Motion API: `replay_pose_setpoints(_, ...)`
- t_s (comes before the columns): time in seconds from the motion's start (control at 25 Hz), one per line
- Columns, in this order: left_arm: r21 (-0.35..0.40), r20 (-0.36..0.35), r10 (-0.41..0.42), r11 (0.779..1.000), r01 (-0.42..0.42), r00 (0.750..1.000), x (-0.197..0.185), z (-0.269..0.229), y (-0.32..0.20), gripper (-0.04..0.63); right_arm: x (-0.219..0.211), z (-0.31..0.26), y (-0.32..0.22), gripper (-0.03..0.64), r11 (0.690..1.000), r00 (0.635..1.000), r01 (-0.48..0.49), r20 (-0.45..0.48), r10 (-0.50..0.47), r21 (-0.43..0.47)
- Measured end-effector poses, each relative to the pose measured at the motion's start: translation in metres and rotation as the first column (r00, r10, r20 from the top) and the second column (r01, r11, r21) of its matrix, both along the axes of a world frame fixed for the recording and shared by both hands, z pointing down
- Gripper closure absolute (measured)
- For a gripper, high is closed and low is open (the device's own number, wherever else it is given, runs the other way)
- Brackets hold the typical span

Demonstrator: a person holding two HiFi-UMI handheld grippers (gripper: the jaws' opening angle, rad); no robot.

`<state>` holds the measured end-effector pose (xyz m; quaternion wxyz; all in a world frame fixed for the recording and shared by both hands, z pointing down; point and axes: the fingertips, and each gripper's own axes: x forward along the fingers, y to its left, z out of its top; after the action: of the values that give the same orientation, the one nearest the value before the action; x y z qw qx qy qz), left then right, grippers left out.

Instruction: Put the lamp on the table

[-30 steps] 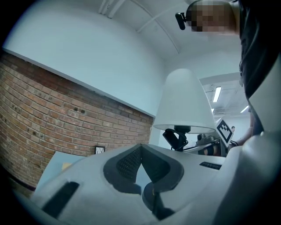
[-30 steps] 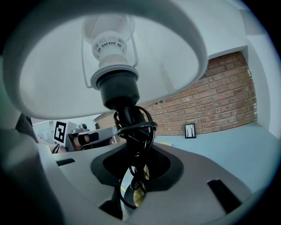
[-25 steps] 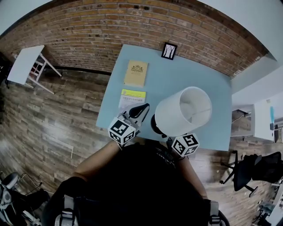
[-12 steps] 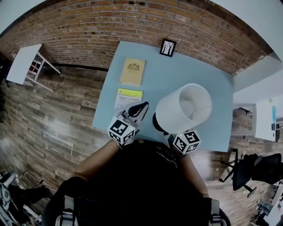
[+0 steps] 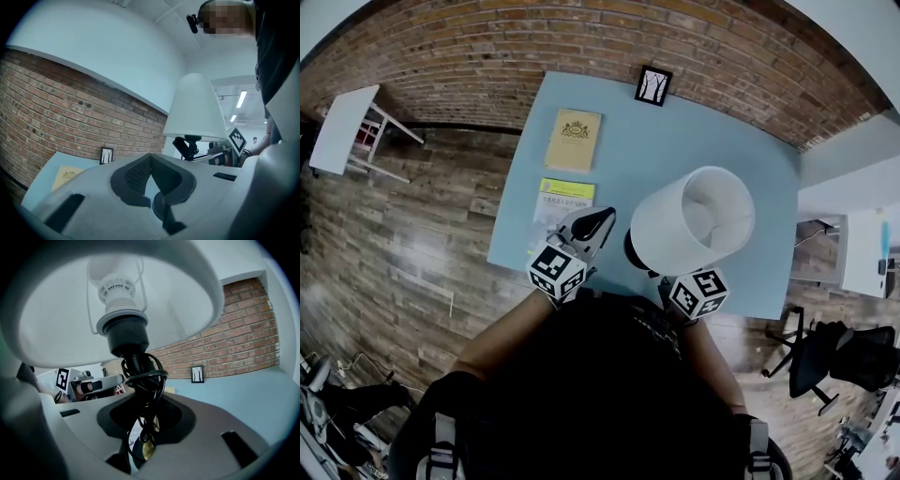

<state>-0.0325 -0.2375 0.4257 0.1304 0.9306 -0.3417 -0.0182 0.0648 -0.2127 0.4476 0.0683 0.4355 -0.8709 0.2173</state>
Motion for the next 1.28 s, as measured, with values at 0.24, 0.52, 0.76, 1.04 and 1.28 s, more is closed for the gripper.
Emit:
replay_pose_setpoints(0.24, -0.050, 0.012, 0.020, 0.999, -0.019, 1.000, 0.017, 0.017, -0.013, 0.586, 0.011, 0.018, -0.018, 0.518, 0.999, 1.000, 0.027, -0.012, -0.027, -0.035)
replay_pose_setpoints(0.52, -0.094, 0.042, 0.045, 0.995, -0.041, 0.998, 0.038, 0.039, -0.027, 0.586, 0.028, 0.038, -0.035, 0.518, 0.997, 0.999, 0.033, -0.007, -0.033, -0.073)
replay_pose_setpoints(0.76, -0.124, 0.062, 0.047, 0.991, -0.039, 0.997, 0.047, 0.055, -0.039, 0.586, 0.038, 0.055, -0.049, 0.517, 0.995, 0.999, 0.035, -0.009, -0.036, -0.093)
replay_pose_setpoints(1.04, -0.164, 0.084, 0.029, 0.986, -0.015, 0.996, 0.049, 0.075, -0.051, 0.586, 0.046, 0.077, -0.065, 0.517, 0.992, 0.998, 0.049, -0.021, -0.052, -0.113)
replay_pose_setpoints(1.28, -0.193, 0.099, 0.032, 0.981, -0.012, 0.995, 0.053, 0.090, -0.060, 0.586, 0.050, 0.096, -0.079, 0.517, 0.990, 0.998, 0.055, -0.015, -0.057, -0.133)
